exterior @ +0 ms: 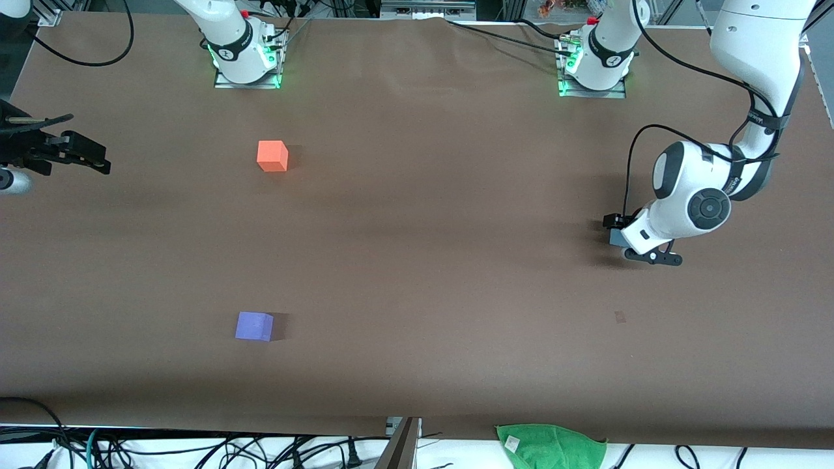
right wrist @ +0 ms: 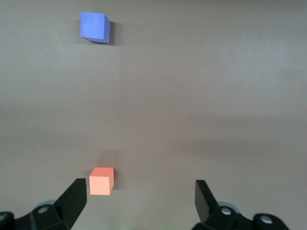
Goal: Place blue block between orange and purple blocks
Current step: 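Reach the left gripper down and grasp the light blue block, then carry the light blue block with the left gripper to mid-table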
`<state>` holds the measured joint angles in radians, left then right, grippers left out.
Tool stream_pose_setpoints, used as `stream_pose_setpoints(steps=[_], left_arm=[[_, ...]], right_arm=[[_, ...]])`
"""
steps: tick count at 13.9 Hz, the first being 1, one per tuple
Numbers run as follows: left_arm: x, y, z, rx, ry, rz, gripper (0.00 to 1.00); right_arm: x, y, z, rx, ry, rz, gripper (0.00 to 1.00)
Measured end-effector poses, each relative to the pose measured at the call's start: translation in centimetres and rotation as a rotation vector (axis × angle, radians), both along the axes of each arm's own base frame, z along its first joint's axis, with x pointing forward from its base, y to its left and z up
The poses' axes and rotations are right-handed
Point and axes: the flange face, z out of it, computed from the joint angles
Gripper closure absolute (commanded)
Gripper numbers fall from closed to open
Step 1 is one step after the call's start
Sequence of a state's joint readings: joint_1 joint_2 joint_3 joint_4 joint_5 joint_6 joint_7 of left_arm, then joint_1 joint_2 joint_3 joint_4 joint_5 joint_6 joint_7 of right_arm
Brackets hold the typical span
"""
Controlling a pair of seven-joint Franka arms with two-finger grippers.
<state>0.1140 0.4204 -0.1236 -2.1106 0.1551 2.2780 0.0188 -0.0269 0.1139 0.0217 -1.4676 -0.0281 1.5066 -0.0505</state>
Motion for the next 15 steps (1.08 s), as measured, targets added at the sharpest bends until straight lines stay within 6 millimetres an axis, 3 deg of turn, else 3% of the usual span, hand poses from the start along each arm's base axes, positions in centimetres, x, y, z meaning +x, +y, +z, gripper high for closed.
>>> stream_pose_setpoints(steps=[1, 2, 4, 5, 6, 9, 11, 13, 15], left_arm=[[-0.1, 0.0, -0.1, 0.001, -0.001, -0.002, 0.07], [-0.1, 0.0, -0.1, 0.000, -0.004, -0.003, 0.24], [-0.2, 0.0, -0.4, -0.002, -0.003, -0.005, 0.79], [-0.3, -0.1, -0.5, -0.002, -0.001, -0.005, 0.94], [-0.3, -0.1, -0.6, -0.002, 0.001, -0.005, 0.99], [0.0, -0.1, -0.3, -0.002, -0.007, -0.006, 1.00], [0.8, -0.7, 1.4, 0.000, -0.013, -0.015, 1.00], [1.9, -3.3, 4.7, -0.003, 0.018, -0.046, 1.00], [2.6, -8.6, 8.2, -0.018, 0.043, -0.078, 1.00]], right_arm=[[0.0, 0.0, 0.0, 0.000, 0.000, 0.000, 0.00], [0.0, 0.0, 0.0, 0.000, 0.000, 0.000, 0.00], [0.0, 0.0, 0.0, 0.000, 0.000, 0.000, 0.00], [0.0, -0.1, 0.0, 0.000, 0.000, -0.001, 0.00], [0.0, -0.2, 0.0, 0.000, 0.000, -0.003, 0.00], [0.0, -0.4, 0.0, 0.000, 0.000, -0.008, 0.00], [0.0, -0.5, 0.0, 0.000, 0.000, -0.008, 0.00], [0.0, -0.5, 0.0, 0.000, 0.000, -0.008, 0.00], [0.0, -0.5, 0.0, 0.000, 0.000, -0.009, 0.00]])
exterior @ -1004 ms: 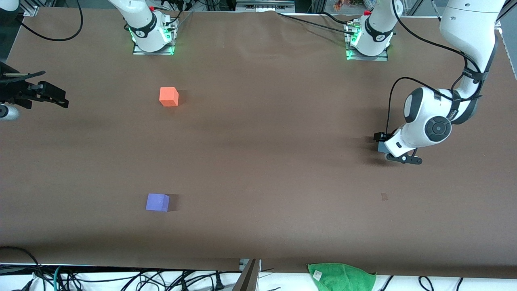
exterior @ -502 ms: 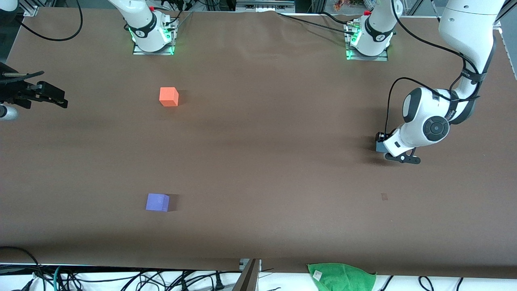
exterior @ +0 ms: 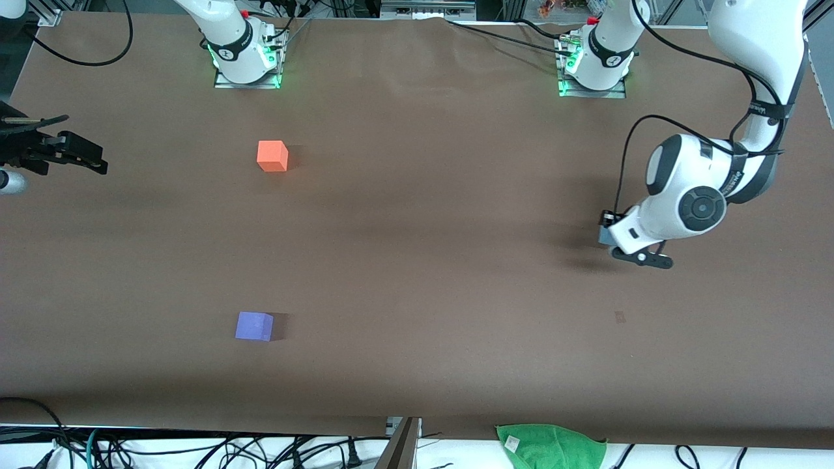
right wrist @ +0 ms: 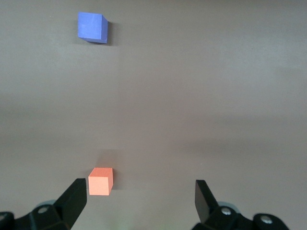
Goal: Place blue block between orange and purple blocks
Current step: 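Carry the light blue block with the left gripper to mid-table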
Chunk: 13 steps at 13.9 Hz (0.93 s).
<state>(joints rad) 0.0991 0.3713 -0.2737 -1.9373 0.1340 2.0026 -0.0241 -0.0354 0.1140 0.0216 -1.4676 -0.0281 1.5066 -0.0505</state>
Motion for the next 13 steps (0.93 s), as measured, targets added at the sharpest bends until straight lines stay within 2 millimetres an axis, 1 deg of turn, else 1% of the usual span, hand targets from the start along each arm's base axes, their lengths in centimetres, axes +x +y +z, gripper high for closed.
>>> stream_pose_setpoints(steps=[1, 2, 3, 4, 5, 6, 7, 8, 9, 10, 11, 12, 13], left_arm=[[0.1, -3.7, 1.5, -0.001, -0.007, -0.006, 1.00], [-0.2, -7.8, 2.7, 0.000, -0.023, -0.003, 0.97], [-0.9, -12.2, 3.3, 0.005, -0.038, 0.005, 0.97], [-2.0, -16.6, 3.2, 0.012, -0.044, 0.021, 0.97], [-3.3, -21.2, 2.5, 0.020, -0.045, 0.048, 0.95], [-4.7, -25.8, 1.3, 0.030, -0.043, 0.079, 0.95], [-6.2, -30.1, -0.2, 0.039, -0.036, 0.105, 0.95], [-7.6, -34.0, -2.1, 0.040, -0.033, 0.124, 0.95], [-8.8, -37.3, -3.8, 0.027, -0.037, 0.142, 0.95], [-9.5, -39.7, -5.4, 0.006, -0.047, 0.161, 0.95], [-9.6, -41.0, -6.7, -0.015, -0.057, 0.185, 0.92], [-9.2, -41.5, -7.8, -0.034, -0.067, 0.211, 0.68], [-8.7, -41.4, -8.4, -0.043, -0.070, 0.233, 0.01]], right_arm=[[0.0, 0.0, 0.0, 0.000, 0.000, 0.000, 0.00], [0.0, 0.0, 0.0, 0.000, 0.000, -0.001, 0.00], [0.0, -0.1, 0.0, 0.000, 0.000, -0.001, 0.00], [0.0, -0.1, 0.0, 0.000, 0.000, -0.001, 0.00], [0.0, -0.1, 0.0, 0.000, 0.000, -0.001, 0.00], [0.0, -0.1, 0.0, 0.000, 0.000, -0.002, 0.00], [0.0, -0.1, 0.0, 0.000, 0.000, -0.002, 0.00], [0.0, -0.1, 0.0, 0.000, 0.000, -0.002, 0.00], [0.0, -0.1, 0.0, 0.000, 0.000, -0.002, 0.00], [0.0, -0.1, 0.0, 0.000, 0.000, -0.002, 0.00], [0.0, -0.1, 0.0, 0.000, 0.000, -0.002, 0.00], [0.0, -0.1, 0.0, 0.003, 0.000, -0.002, 0.00], [0.0, 0.1, 0.0, 0.014, 0.000, -0.002, 0.00]])
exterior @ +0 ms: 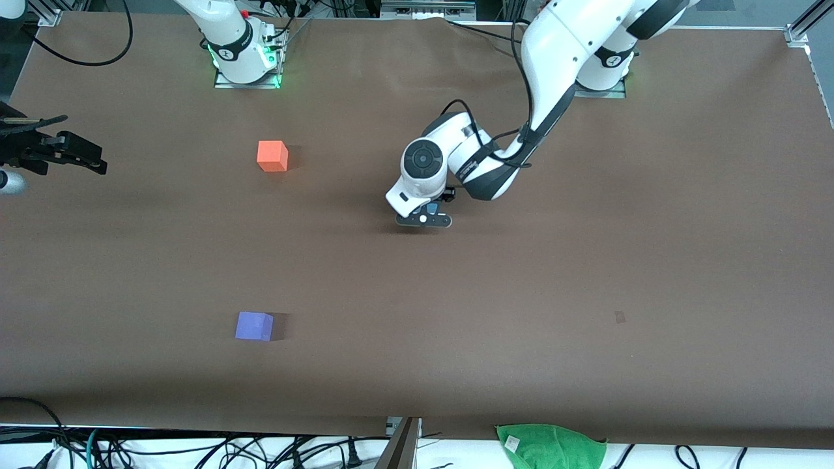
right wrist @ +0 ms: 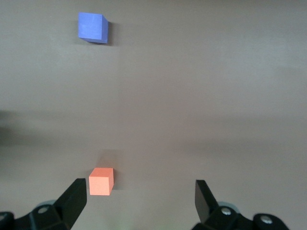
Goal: Place blue block between orange and purple blocks
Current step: 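Carry the light blue block with the left gripper to mid-table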
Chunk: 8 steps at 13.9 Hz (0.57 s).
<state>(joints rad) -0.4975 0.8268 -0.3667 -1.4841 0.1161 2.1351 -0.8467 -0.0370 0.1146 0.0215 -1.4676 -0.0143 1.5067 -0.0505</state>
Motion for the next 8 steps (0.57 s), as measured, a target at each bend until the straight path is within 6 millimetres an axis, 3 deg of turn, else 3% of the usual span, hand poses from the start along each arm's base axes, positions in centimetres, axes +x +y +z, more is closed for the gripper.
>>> stream_pose_setpoints(steps=[5, 7, 8], left_arm=[[2.2, 0.9, 1.2, -0.017, -0.026, 0.042, 0.00], [2.5, 0.7, 3.7, -0.019, -0.038, 0.038, 0.00], [2.5, 0.7, 6.2, -0.012, -0.045, 0.030, 0.00]], right_arm=[[0.1, 0.2, -0.3, 0.017, 0.005, 0.000, 0.00], [0.4, 0.3, -1.0, 0.019, 0.019, 0.001, 0.00], [0.7, 0.3, -1.6, 0.021, 0.029, 0.002, 0.00]])
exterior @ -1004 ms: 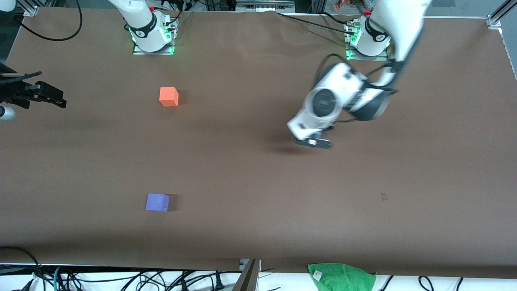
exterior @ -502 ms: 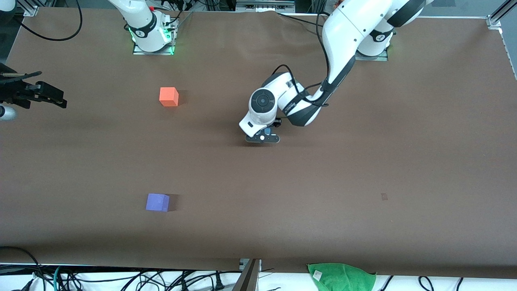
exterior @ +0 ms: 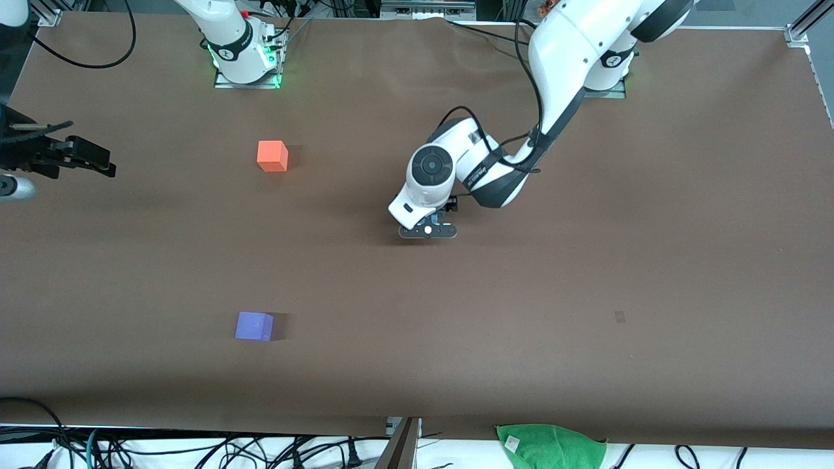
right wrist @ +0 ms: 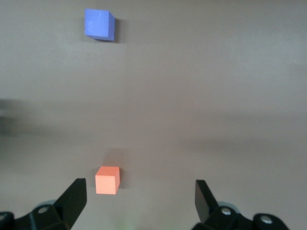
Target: Place blue block between orange and purple blocks
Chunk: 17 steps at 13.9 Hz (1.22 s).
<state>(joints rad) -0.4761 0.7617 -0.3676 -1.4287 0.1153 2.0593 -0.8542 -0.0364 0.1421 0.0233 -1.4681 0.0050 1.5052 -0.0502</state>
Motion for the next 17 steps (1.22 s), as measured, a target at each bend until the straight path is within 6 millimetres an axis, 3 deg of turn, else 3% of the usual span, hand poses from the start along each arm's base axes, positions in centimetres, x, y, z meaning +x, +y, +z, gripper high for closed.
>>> stream_pose_setpoints(steps=[3, 5, 7, 10, 11, 17], left_arm=[[0.9, 2.5, 10.2, 0.034, -0.045, 0.015, 0.00], [2.4, 7.1, 16.2, 0.067, -0.062, 0.041, 0.00], [4.1, 13.1, 21.2, 0.100, -0.062, 0.041, 0.00], [5.9, 22.9, 26.4, 0.140, -0.039, 0.066, 0.00], [6.2, 25.2, 27.6, 0.145, -0.037, 0.073, 0.00], [5.7, 38.7, 34.2, 0.151, -0.066, -0.007, 0.00]], right_arm=[[0.5, 0.5, -1.3, 0.002, 0.021, 0.010, 0.00], [0.7, 1.3, -1.8, 0.003, 0.032, 0.023, 0.00], [1.0, 2.4, -2.7, 0.004, 0.050, 0.042, 0.00], [1.2, 5.7, -3.8, 0.004, 0.068, 0.085, 0.00], [1.2, 7.3, -4.1, 0.001, 0.074, 0.089, 0.00], [0.1, 20.5, -7.6, -0.040, 0.087, 0.025, 0.00]])
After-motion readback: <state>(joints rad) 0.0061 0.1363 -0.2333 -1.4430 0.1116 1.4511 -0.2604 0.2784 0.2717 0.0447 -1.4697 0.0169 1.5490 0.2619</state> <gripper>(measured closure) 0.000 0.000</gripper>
